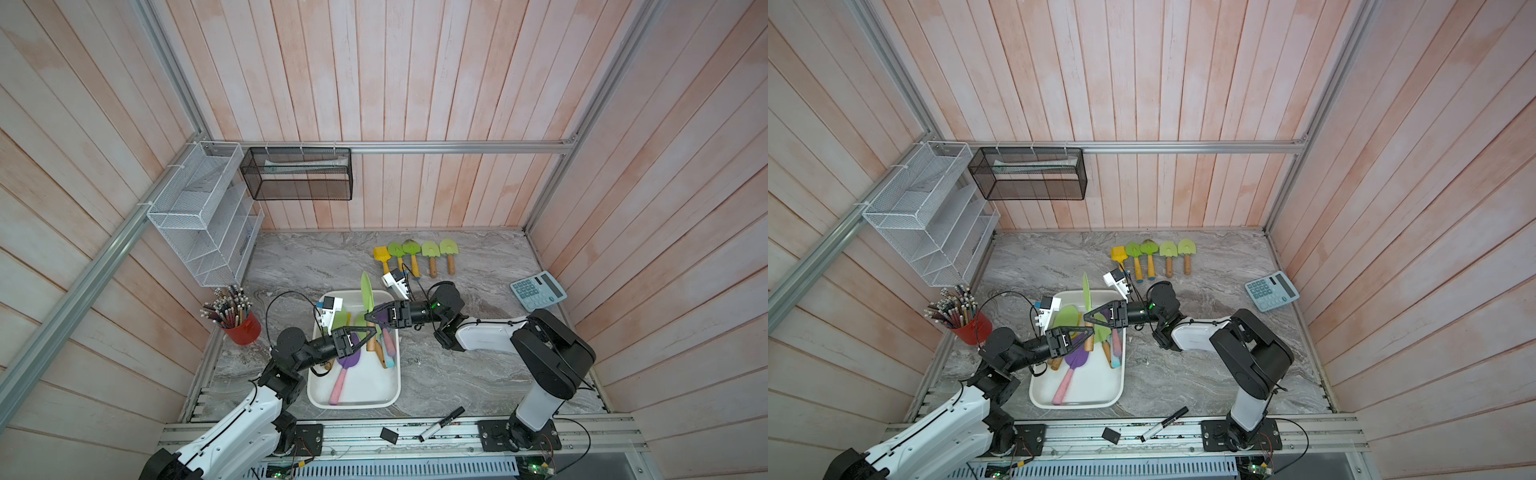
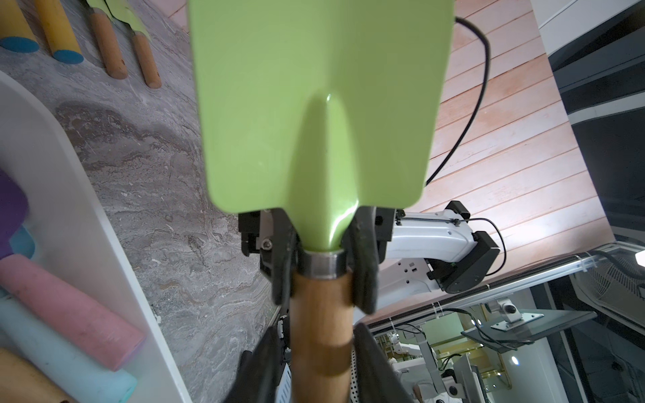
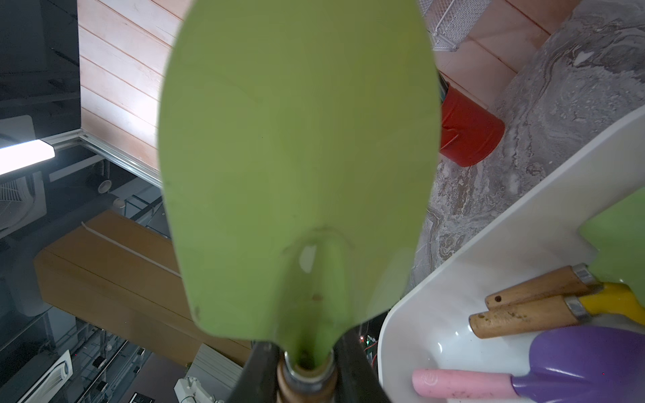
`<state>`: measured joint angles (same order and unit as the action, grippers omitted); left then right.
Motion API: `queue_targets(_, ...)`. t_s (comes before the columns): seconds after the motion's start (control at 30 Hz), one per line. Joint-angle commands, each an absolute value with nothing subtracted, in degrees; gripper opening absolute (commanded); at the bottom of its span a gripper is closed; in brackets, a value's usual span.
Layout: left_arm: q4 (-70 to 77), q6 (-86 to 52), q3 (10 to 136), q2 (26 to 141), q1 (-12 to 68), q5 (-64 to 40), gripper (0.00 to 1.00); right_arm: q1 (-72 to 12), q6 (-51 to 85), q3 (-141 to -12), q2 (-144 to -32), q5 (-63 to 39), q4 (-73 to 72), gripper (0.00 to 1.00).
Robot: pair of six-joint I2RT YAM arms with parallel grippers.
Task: Take the shovel out of the storage box
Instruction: Pick up the shovel from the storage box.
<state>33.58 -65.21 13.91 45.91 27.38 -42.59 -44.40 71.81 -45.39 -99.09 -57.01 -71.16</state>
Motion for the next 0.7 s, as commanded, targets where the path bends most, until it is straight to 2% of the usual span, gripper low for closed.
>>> queue_targets(0.0, 28.6, -62.2, 14.0, 44.0, 27.1, -41.8, 0.5, -43.4, 71.1, -45.6, -98.4, -55.7, -73.1, 0.18)
queue_targets(0.3, 13.1, -56.0, 16.9, 40.0, 27.1, -36.8, 0.51, -36.3, 67.3, -43.5, -95.0, -54.9, -64.2, 0.19)
queue_targets(0.47, -2.2, -49.9, 21.7, 42.1, 27.1, -29.0, 0.51, -29.6, 68.7, -41.3, -93.4, -53.9, -62.6, 0.21)
queue_targets(0.67, -10.6, -46.4, 24.7, 45.5, 27.1, -23.7, 0.51, -21.9, 60.5, -42.7, -90.5, -52.0, -46.1, 0.19)
